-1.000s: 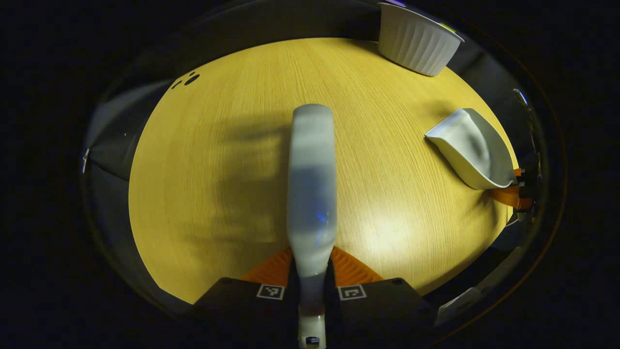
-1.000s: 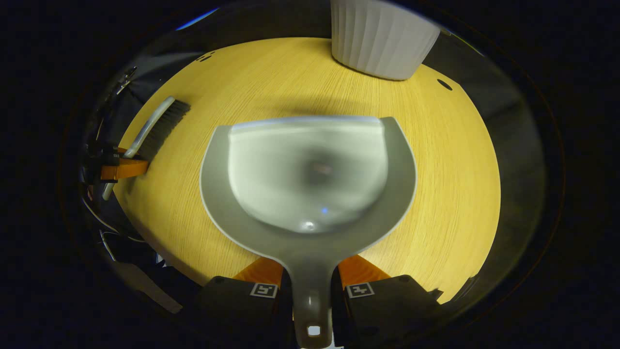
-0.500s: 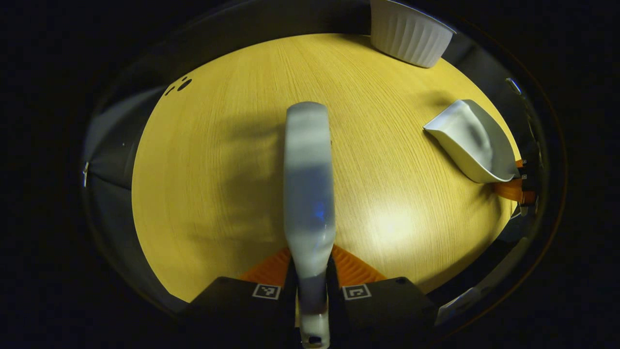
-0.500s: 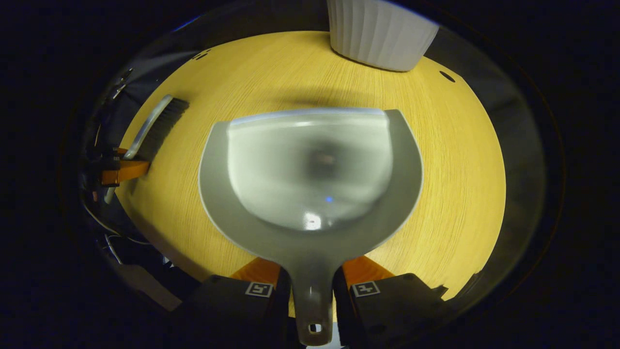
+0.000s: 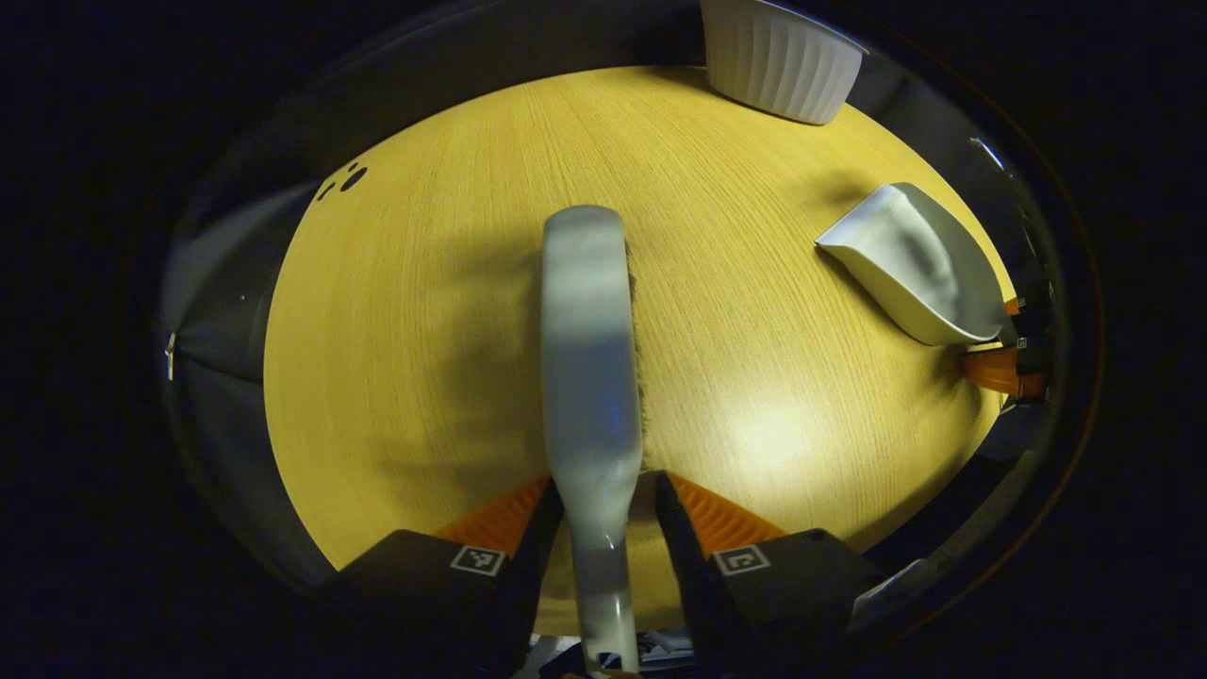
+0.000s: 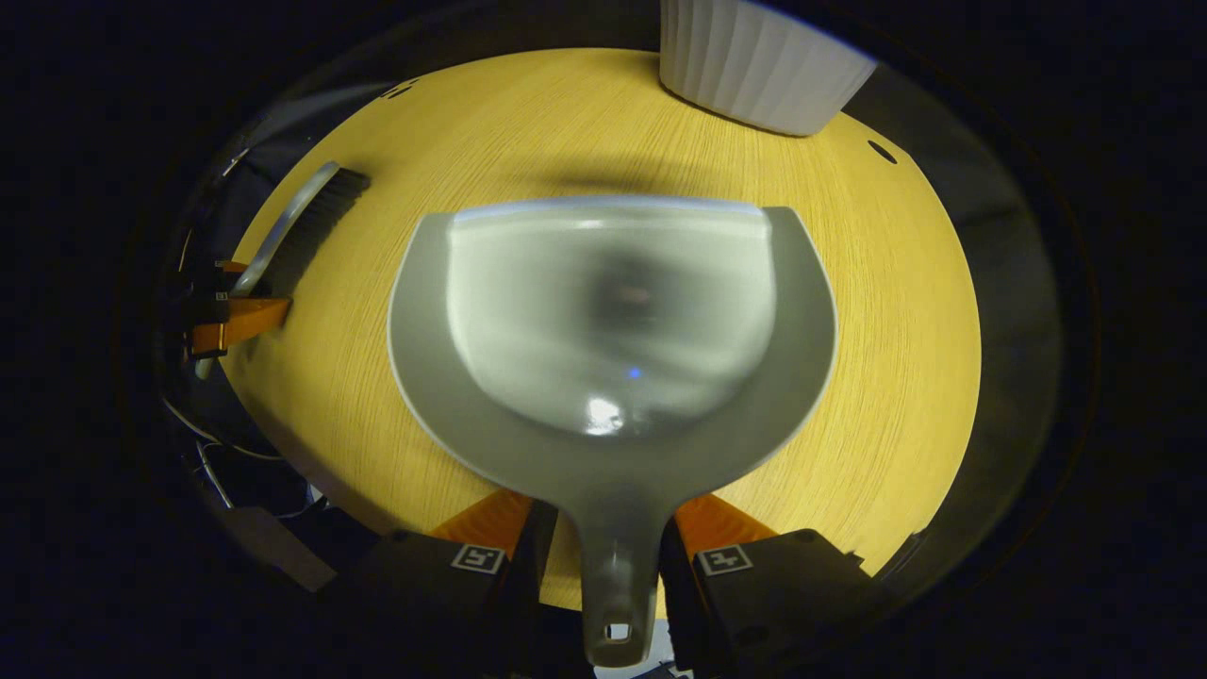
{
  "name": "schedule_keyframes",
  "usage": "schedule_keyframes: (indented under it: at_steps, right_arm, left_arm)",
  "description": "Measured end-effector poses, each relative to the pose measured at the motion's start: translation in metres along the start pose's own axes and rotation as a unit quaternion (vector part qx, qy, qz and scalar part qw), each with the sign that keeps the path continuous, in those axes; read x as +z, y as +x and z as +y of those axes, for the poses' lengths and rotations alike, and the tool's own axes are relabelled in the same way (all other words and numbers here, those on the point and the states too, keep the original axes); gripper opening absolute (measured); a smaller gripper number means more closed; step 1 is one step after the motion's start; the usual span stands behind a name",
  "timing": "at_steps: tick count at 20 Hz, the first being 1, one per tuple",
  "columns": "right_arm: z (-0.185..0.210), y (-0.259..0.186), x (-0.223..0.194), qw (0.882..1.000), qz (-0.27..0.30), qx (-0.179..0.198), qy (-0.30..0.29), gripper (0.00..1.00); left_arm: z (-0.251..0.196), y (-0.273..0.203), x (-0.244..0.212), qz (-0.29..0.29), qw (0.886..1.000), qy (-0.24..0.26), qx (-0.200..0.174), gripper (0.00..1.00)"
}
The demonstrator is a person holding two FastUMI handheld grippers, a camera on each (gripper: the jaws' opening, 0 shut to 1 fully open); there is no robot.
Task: Pick up the small broom and dustpan from the desktop, sweep the trash into the dustpan with the broom, and then empty the trash into the garbage bin.
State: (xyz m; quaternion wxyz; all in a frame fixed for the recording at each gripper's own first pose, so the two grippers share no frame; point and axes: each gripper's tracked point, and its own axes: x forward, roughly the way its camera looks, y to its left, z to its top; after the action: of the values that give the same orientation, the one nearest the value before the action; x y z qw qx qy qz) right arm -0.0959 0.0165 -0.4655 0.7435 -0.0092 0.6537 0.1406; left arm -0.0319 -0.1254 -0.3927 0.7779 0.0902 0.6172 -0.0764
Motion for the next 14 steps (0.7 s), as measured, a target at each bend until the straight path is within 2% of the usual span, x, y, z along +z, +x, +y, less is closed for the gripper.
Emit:
schedule_keyframes:
  at_steps: [2, 4, 7, 10, 12, 14]
  right_arm:
    - [-0.002, -0.008, 0.004, 1.0, -0.021, 0.0, 0.004, 0.6]
    - [-0.004, -0.024, 0.011, 0.999, -0.044, 0.003, 0.016, 0.6]
    - [-0.01, -0.051, 0.022, 0.997, -0.076, 0.006, 0.031, 0.59]
    - [-0.008, -0.085, 0.034, 0.992, -0.124, 0.01, 0.037, 0.66]
    - [-0.007, -0.117, 0.05, 0.985, -0.169, 0.01, 0.036, 0.65]
    - [-0.002, -0.151, 0.069, 0.974, -0.225, 0.014, 0.032, 0.66]
  left_arm:
    - [0.004, -0.009, 0.001, -0.014, 1.0, 0.005, 0.012, 0.76]
    - [0.01, -0.021, 0.005, -0.033, 0.999, 0.009, 0.025, 0.79]
    - [0.014, -0.046, 0.015, -0.066, 0.997, 0.0, 0.03, 0.79]
    - [0.011, -0.076, 0.031, -0.114, 0.993, -0.002, 0.024, 0.8]
    - [0.005, -0.101, 0.051, -0.161, 0.987, -0.004, 0.017, 0.8]
    - [-0.005, -0.132, 0.077, -0.218, 0.976, -0.01, 0.006, 0.8]
